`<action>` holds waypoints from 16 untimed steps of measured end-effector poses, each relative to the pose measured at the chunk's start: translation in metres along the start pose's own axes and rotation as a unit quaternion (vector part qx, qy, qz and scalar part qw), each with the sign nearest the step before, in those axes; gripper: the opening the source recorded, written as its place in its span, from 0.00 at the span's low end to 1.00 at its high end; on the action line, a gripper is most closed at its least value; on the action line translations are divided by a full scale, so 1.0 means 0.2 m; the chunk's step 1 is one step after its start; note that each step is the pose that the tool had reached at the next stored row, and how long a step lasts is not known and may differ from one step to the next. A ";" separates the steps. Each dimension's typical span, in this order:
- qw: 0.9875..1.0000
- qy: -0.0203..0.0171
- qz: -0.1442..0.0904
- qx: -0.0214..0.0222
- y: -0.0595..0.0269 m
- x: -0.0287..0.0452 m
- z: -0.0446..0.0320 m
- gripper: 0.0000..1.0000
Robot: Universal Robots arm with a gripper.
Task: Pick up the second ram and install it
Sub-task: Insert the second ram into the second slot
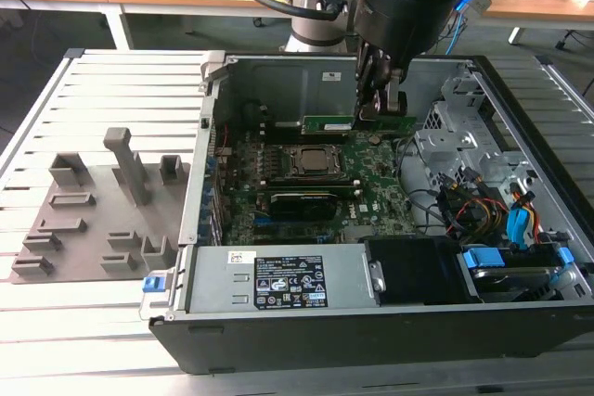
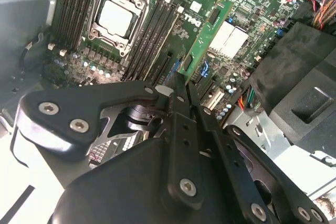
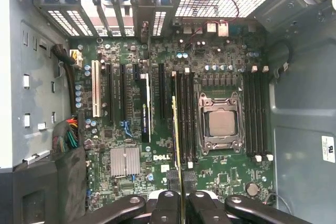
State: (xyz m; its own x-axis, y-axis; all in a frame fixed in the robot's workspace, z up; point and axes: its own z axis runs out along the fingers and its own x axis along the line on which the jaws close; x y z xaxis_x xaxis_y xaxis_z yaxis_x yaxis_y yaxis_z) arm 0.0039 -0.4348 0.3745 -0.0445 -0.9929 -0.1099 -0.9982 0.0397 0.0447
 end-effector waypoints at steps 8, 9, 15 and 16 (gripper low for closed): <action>1.000 -0.002 0.000 0.000 -0.001 0.001 0.014 0.14; 1.000 -0.005 0.000 0.000 -0.001 0.002 0.019 0.14; 1.000 -0.009 0.000 0.000 -0.002 0.003 0.036 0.14; 1.000 -0.009 0.000 0.000 -0.002 0.004 0.039 0.14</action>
State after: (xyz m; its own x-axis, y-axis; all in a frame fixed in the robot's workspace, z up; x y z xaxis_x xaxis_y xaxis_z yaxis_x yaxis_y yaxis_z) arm 0.0040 -0.4347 0.3667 -0.0444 -0.9909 -0.1274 -0.9982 0.0389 0.0454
